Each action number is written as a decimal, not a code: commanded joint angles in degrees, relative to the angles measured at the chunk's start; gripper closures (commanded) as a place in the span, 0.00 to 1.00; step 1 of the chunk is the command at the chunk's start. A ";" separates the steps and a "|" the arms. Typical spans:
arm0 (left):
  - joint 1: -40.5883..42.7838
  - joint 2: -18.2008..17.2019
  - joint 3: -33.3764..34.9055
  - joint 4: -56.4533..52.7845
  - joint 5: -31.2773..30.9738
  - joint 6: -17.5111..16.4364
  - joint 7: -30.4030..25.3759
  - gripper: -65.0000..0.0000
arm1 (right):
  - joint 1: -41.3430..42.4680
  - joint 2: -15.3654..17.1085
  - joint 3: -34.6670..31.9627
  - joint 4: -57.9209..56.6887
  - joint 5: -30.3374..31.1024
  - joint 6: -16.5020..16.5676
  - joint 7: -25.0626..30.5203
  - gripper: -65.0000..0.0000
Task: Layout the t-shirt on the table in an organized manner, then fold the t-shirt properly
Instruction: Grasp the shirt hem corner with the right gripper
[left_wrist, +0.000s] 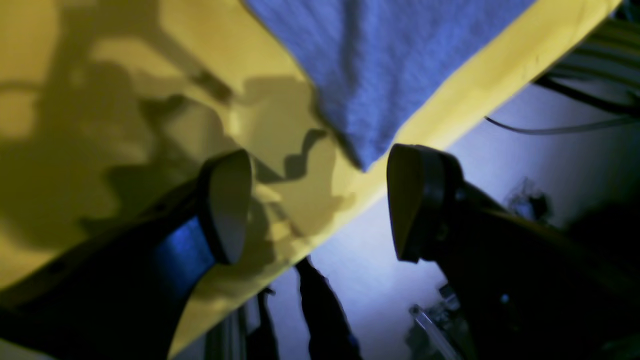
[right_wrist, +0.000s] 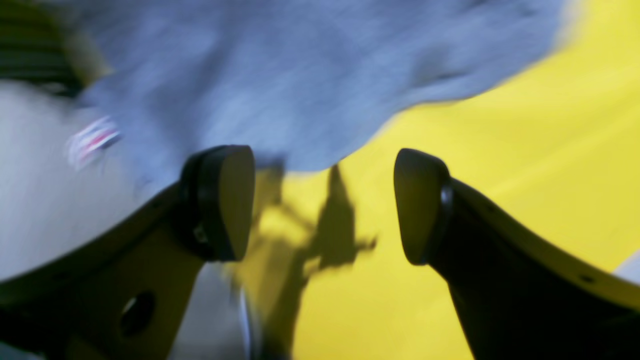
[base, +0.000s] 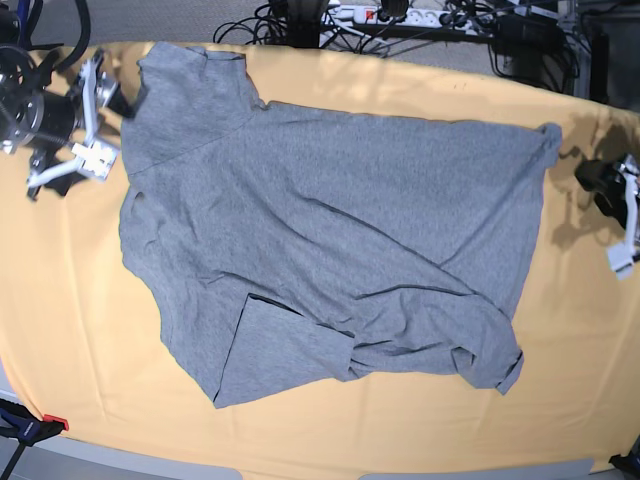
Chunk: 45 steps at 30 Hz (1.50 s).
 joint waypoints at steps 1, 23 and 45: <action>-2.47 -1.86 -0.81 0.37 -0.75 -0.15 -0.14 0.33 | 1.27 0.72 0.74 0.50 -0.72 -1.07 3.48 0.31; -7.89 2.56 -0.85 -1.11 -0.75 0.26 -1.11 0.33 | 35.34 -10.64 0.11 -37.59 -6.78 -9.07 21.42 0.31; -7.72 7.30 -0.85 -3.63 -0.75 0.28 -0.74 0.33 | 57.13 -26.82 -11.80 -75.38 -19.76 -13.40 23.58 0.31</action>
